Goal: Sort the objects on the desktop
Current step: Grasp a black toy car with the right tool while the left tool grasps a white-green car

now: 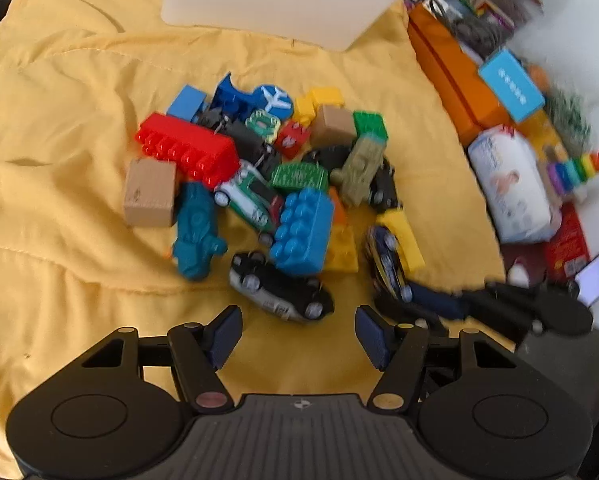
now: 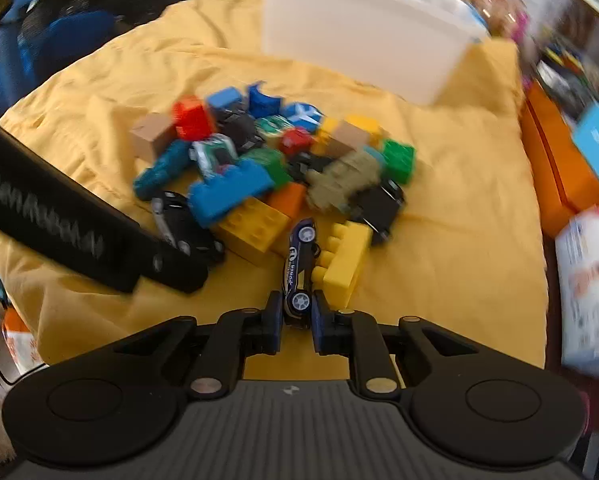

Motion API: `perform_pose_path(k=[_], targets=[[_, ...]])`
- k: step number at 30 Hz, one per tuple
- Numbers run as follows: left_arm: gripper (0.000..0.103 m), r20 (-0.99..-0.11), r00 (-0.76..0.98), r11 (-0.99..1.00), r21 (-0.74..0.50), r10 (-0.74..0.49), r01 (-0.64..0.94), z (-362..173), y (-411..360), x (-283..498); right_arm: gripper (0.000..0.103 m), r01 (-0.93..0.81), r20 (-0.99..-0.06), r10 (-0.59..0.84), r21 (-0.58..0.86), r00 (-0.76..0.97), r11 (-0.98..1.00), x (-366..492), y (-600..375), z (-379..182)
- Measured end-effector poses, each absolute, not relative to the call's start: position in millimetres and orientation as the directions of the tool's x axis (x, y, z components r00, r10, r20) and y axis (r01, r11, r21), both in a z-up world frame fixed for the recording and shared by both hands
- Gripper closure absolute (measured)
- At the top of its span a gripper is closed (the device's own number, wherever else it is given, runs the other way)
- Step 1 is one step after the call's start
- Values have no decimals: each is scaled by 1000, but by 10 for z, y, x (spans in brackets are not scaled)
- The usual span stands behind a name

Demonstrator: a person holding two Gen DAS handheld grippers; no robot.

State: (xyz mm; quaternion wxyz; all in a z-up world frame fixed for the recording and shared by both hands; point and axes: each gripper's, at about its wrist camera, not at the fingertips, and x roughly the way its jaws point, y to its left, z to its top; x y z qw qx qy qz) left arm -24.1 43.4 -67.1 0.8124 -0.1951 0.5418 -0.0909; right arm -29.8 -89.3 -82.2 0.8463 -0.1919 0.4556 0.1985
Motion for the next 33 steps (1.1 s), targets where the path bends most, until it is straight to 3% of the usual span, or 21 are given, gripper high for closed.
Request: perform_pose_path(k=[2,4,5,8,20,26,29,33], targets=[[44,-844,411,910,-408,-345,-73,-666,427,-186,87,-494,-848,153,-141,508,858,-298,-960,-807],[55,-847,429,920,-383,-315,-81,-668,416,-140,87,-509,-847,159,-146,507,849,-292,-979,-792],[66,-849,435,926,-368,-300,-79,-674,406,-131,87,-521,-845,162,-154,510,839,-307,-964,-789],[78,-860,427,940,-336,-279,-63,-647,368,-118,87,-571,-841,184,-169,508,803,-299,-893,-800],[80,-913,399,997,-73,-82,40,-420,267,-310,86,-654,-841,307,-71,446,753,-232,-1085,-809],[82,-919,376,973,182,118,140,-353,143,-444,86,-627,-840,495,266,221,732,-114,-1410,-723],[78,-919,382,978,158,96,134,-459,-43,-384,86,-599,-835,528,346,155,722,-44,-1456,-818],[76,-906,420,986,118,57,121,-455,-278,-456,83,-579,-842,507,324,184,748,-5,-1514,-824]])
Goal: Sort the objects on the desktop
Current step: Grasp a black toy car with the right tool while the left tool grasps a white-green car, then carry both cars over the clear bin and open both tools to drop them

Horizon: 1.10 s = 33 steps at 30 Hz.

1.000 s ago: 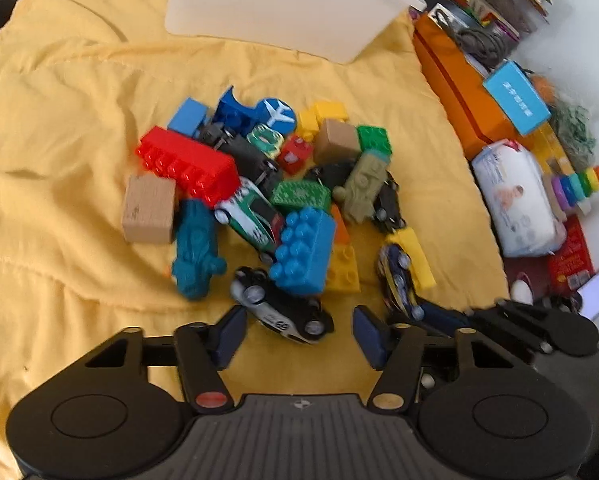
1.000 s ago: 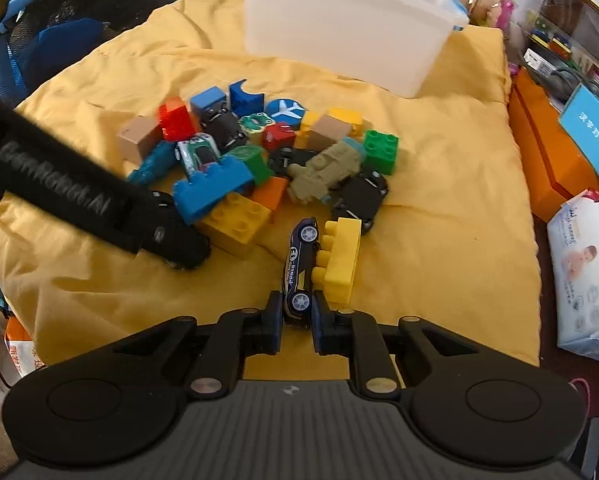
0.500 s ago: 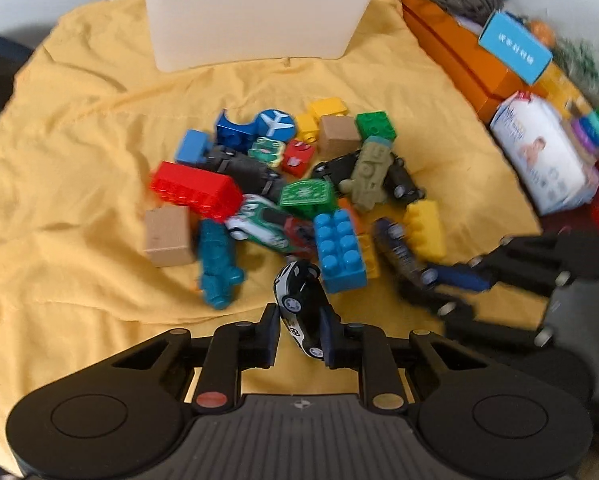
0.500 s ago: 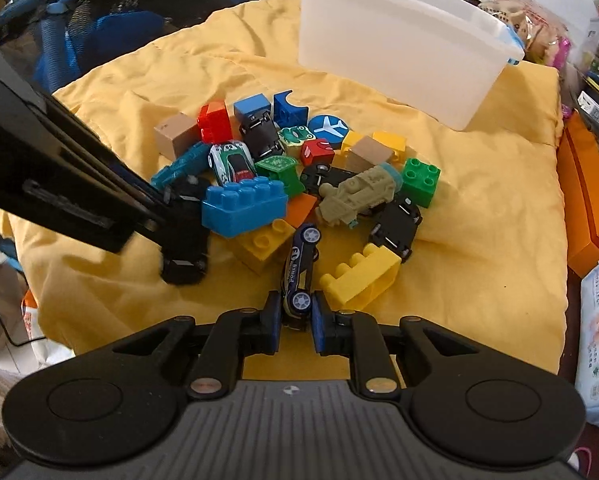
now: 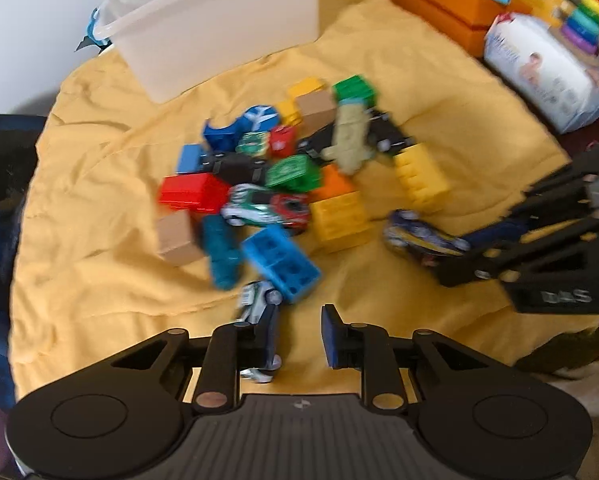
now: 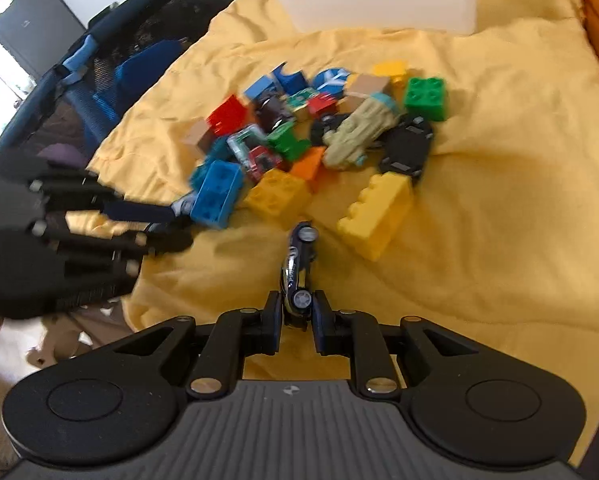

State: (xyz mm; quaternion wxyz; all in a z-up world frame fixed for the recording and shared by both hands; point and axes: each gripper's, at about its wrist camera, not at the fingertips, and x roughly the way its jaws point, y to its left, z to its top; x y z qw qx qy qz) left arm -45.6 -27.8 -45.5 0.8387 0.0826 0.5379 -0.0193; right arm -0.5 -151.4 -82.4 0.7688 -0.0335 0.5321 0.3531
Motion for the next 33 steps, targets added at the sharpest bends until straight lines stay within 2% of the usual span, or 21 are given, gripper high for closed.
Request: perform_pose_path(k=[2,5,7,9,10,17,22,23,33], targets=[[76,-908,418,988,76,13,133,-460,-313,-513,74,-577,-846,482,282,226,766,-16,-1525,-805],[76,-902,432,989,43,-23,141,-434,-285,-629,73,-588,-857,425,190,291,786,-48,-1542,-803],[74,-881,474,993,52,-3,104,-340,-220,-732,73,-599,-854,408,150,323,787,-48,-1612,-791],[63,-850,525,995,89,49,50,-257,-126,-806,73,-629,-844,412,120,343,768,-103,-1654,-742],[61,-837,542,993,114,79,31,-231,-74,-816,73,-650,-833,428,113,350,752,-137,-1664,-706],[63,-829,545,992,120,123,-42,-316,204,-709,73,-698,-818,428,47,383,715,-225,-1442,-663],[65,-881,473,999,40,20,33,-650,152,-665,73,-690,-821,417,38,391,723,-256,-1372,-697],[68,-887,460,998,44,20,42,-717,114,-670,73,-687,-823,412,36,391,726,-257,-1367,-714],[68,-874,486,998,29,1,49,-712,115,-700,72,-646,-835,376,33,401,762,-199,-1357,-775]])
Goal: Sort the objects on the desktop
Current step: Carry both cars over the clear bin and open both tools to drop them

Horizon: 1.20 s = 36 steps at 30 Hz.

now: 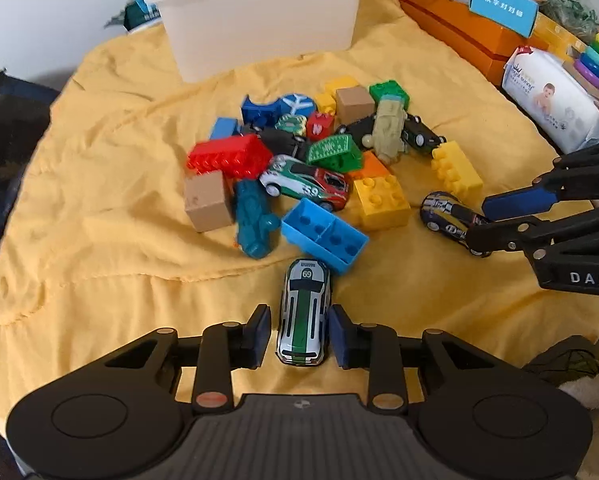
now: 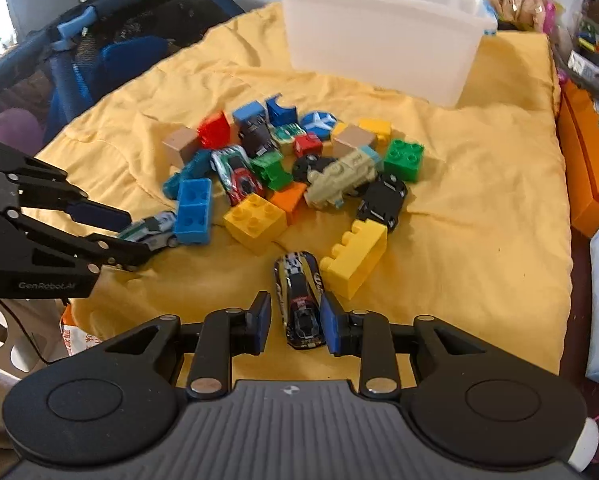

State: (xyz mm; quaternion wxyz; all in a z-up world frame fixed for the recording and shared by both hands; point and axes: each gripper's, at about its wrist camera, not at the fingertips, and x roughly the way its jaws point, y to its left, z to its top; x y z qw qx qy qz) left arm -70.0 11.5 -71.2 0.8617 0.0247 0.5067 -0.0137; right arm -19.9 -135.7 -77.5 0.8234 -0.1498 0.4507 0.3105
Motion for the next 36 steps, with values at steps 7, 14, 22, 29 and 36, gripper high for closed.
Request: perform_pose_path(k=[7,14,22,29,36], targets=[[69,-871,490,998,2,-31,65,-802,163,-725,62,-647,-847,350,8,401,762,-151,-1333,-962],[70,-863,504,997,-1,-37,71,-577,210,-767,70,-714,-839,366,-39,404,699,-251,-1259,-863],[70,-787,616,998,8,-31,61,-25,320,-534,70,-687,-782,414,-25,466,727,-61,-1278,-431],[70,-689,724,996,84,29,40,402,368,92,70,-619,-690,434,-25,579,785,547,-1213,5],[70,-596,799,993,120,81,-11,807,528,979,69,-559,-590,417,-72,692,826,1400,-984,433]])
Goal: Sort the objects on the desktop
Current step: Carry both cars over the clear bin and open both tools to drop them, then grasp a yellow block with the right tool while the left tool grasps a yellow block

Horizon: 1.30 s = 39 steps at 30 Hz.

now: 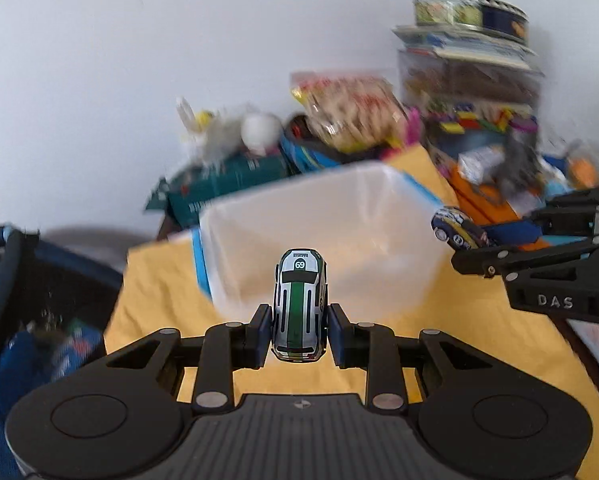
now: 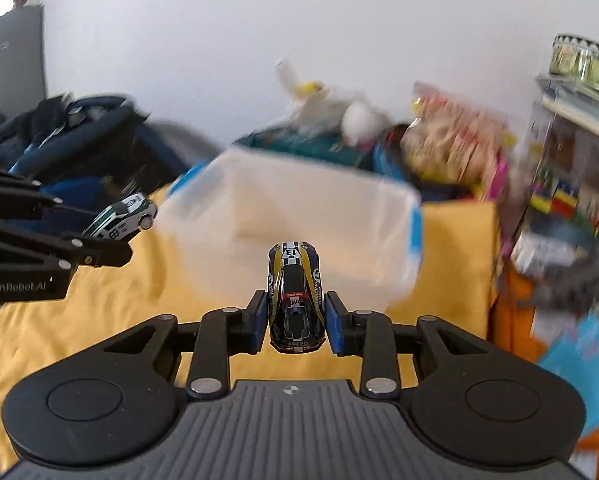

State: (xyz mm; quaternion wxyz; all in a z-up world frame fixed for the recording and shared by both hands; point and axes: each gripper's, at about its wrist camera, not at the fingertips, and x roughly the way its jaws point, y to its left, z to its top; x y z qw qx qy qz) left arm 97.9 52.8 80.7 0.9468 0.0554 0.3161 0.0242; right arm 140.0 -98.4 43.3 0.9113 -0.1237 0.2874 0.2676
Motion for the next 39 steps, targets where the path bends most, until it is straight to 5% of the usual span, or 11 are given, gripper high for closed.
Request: perform_pose_path(k=[10,18,26,39], targets=[[70,-686,723,996,33,84,-84,530,690,2072,69,-463,-627,351,-19,696,886,2282,-755,305],[68,-719,691,994,1,77,-110,437,813,2129,66,-450,-666,315,-36,676,892,2395,-683,219],[30,-652,756,997,8,60,-73,723,774,1575,65,-483,-628,371,-10,685,875,2120,-740,384],[28,-759,649,998,-46,-55,31,-27,500,49,64,-568,-682,413,-4,603,823,896,-1015,-7]])
